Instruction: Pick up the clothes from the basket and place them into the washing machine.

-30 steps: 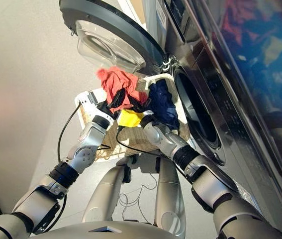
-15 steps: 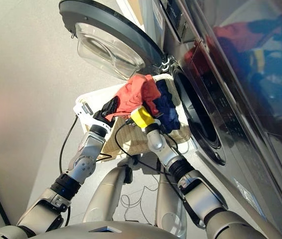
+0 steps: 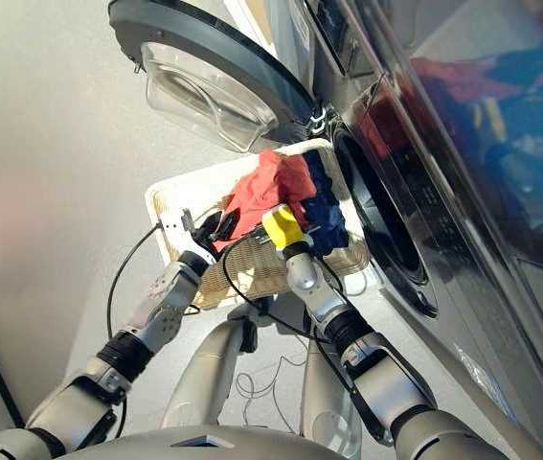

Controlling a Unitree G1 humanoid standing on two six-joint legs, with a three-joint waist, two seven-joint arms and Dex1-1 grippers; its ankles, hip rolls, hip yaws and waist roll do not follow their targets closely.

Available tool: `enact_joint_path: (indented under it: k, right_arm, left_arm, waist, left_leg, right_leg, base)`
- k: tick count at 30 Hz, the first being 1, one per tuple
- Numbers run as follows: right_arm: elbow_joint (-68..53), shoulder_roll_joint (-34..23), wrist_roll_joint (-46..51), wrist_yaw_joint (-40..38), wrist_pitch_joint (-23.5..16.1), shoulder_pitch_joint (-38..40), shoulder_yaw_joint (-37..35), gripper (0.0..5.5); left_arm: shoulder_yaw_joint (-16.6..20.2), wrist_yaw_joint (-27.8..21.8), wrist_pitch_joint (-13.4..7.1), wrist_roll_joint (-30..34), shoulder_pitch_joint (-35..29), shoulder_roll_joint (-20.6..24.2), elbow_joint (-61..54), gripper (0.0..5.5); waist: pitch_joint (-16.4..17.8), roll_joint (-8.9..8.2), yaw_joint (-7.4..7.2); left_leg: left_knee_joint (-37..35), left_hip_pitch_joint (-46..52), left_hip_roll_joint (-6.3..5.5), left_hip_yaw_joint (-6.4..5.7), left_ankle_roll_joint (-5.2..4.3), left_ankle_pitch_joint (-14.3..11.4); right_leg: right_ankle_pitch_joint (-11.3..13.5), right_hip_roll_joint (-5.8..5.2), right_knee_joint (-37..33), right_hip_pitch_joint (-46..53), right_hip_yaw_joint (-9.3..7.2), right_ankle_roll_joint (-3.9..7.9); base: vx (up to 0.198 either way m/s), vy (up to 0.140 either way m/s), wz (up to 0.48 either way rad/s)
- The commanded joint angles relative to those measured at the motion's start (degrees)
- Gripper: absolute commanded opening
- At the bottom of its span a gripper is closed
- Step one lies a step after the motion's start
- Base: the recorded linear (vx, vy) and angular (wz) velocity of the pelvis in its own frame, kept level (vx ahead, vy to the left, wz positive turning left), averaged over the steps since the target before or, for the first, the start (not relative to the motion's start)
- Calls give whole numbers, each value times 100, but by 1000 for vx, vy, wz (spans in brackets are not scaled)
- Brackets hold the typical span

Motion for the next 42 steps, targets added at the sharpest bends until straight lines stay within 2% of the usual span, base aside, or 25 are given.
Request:
enact_joint_path:
  k: [1, 2, 3, 4, 6, 7, 9, 11, 13, 15, 16, 18, 20, 22, 27, 30, 33, 36, 37, 42]
  right_arm:
    - [74, -635, 379, -316, -135, -200, -735, 0]
    - [71, -629, 371, -308, -144, -190, -725, 0]
    - [70, -622, 364, -292, -149, -181, -712, 0]
    - [77, -603, 369, -282, -153, -184, -700, 0]
    - [117, -568, 361, -227, -147, -203, -654, 0]
    - [127, -555, 353, -212, -144, -192, -644, 0]
    - [137, -532, 324, -152, -141, -163, -618, 0]
    - [186, -506, 335, -110, -139, -142, -615, 0]
    - [244, -472, 376, -93, -145, -136, -635, 0]
    - [271, -475, 436, -46, -162, -121, -674, 0]
    - [298, -474, 450, -23, -162, -118, -698, 0]
    - [282, -479, 465, -16, -171, -100, -769, 0]
    - [254, -477, 504, -14, -198, -53, -853, 0]
    - [256, -467, 540, -24, -225, -33, -899, 0]
    - [258, -413, 727, -47, -297, 38, -1006, 0]
    - [347, -251, 1460, -94, -445, 41, -1292, 0]
    - [376, -177, 2201, -120, -601, -29, -1564, 0]
    - [353, -272, 2680, -242, -727, -244, -1833, 0]
    - [334, -307, 2806, -315, -761, -341, -1928, 0]
    - [307, -650, 3205, -802, -978, -1031, -2501, 0]
  left_arm:
    - [405, -142, -223, -9, 508, 790, 34, 0]
    - [382, -160, -226, -41, 496, 750, 46, 0]
    - [345, -214, -199, -97, 488, 718, 34, 173]
    - [297, -289, -132, -223, 473, 663, 79, 550]
    - [50, -640, 137, -604, 390, 564, 108, 550]
    - [-32, -754, 184, -643, 356, 578, 100, 550]
    - [-170, -935, 231, -639, 319, 674, 33, 550]
    - [-197, -1008, 211, -626, 333, 760, 5, 550]
    - [-224, -1132, 285, -717, 364, 760, 69, 550]
    - [-203, -1389, 514, -1035, 402, 651, 122, 550]
    - [-202, -1603, 753, -1310, 443, 540, 123, 550]
    - [-122, -1724, 798, -1489, 501, 407, 200, 550]
    - [16, -1659, 611, -1445, 543, 345, 277, 550]
    - [130, -1620, 580, -1488, 566, 257, 353, 550]
    - [343, -1286, 314, -1314, 556, 115, 647, 550]
    - [425, -1016, 228, -1182, 509, 1, 972, 550]
    - [593, -577, -29, -895, 501, 29, 1107, 550]
    - [888, 171, -360, -424, 557, 40, 1223, 550]
    - [952, 339, -415, -355, 590, 35, 1177, 550]
    - [1080, 769, -445, -275, 445, -137, 1390, 550]
  waist:
    - [-239, -16, -68]
    - [-238, -18, -74]
    - [-235, -19, -81]
    - [-230, -18, -87]
    - [-217, -21, -132]
    - [-216, -19, -141]
    - [-203, -13, -161]
    - [-197, -10, -163]
    - [-197, -8, -166]
    - [-192, -9, -175]
    - [-192, -11, -181]
    - [-190, -17, -193]
    - [-183, -19, -187]
    - [-181, -21, -180]
    - [-175, -23, -176]
    - [-160, -11, -184]
    - [-128, 36, -172]
    - [-54, 101, -130]
    - [-24, 120, -116]
    - [69, 140, -75]
  left_leg:
    - [447, -289, -1, 72, -23, -219]
    - [447, -291, 0, 75, -25, -220]
    - [447, -294, 1, 73, -26, -220]
    - [444, -289, 0, 75, -28, -218]
    - [458, -299, 2, 82, -36, -221]
    - [464, -303, 5, 86, -36, -224]
    - [479, -305, 12, 95, -39, -233]
    - [488, -307, 14, 104, -39, -235]
    - [504, -318, 22, 107, -41, -237]
    - [515, -319, 29, 107, -43, -239]
    - [523, -325, 30, 100, -43, -241]
    - [534, -332, 26, 94, -43, -248]
    - [539, -336, 27, 83, -44, -247]
    - [529, -326, 29, 82, -48, -240]
    - [530, -306, 34, 76, -48, -243]
    - [569, -344, 41, 76, -46, -255]
    - [605, -391, 46, 70, -42, -273]
    - [746, -523, 46, 66, -28, -306]
    - [812, -590, 45, 57, -23, -323]
    - [1278, -1012, 72, 1, -3, -486]
  right_leg:
    - [-65, 92, -292, 342, 108, 508]
    - [-66, 94, -289, 336, 110, 508]
    - [-62, 97, -291, 331, 122, 508]
    - [-64, 99, -291, 333, 127, 508]
    - [-61, 107, -284, 319, 130, 510]
    - [-61, 110, -279, 315, 132, 509]
    - [-61, 120, -272, 314, 139, 509]
    - [-67, 131, -261, 309, 147, 507]
    - [-67, 138, -250, 298, 155, 505]
    - [-73, 145, -234, 284, 161, 504]
    - [-78, 147, -230, 283, 156, 501]
    - [-78, 150, -221, 271, 151, 497]
    - [-79, 148, -214, 271, 155, 496]
    - [-79, 147, -214, 282, 149, 494]
    - [-95, 148, -192, 292, 140, 487]
    - [-121, 146, -136, 246, 142, 479]
    - [-162, 141, -46, 158, 164, 473]
    - [-226, 120, 124, 22, 163, 452]
    - [-251, 115, 200, -43, 158, 443]
    - [-434, 125, 644, -427, 152, 397]
  base:
    - [0, 0, 0]
    - [0, 0, 0]
    - [0, 0, 0]
    - [0, 0, 0]
    - [0, 0, 0]
    - [0, 0, 0]
    - [0, 0, 0]
    - [0, 0, 0]
    - [0, 0, 0]
    - [0, 0, 0]
    - [0, 0, 0]
    - [0, 0, 0]
    - [0, 0, 0]
    - [0, 0, 0]
    - [0, 0, 0]
    - [0, 0, 0]
    - [0, 0, 0]
    - [0, 0, 0]
    - [0, 0, 0]
    - [-6, -10, 12]
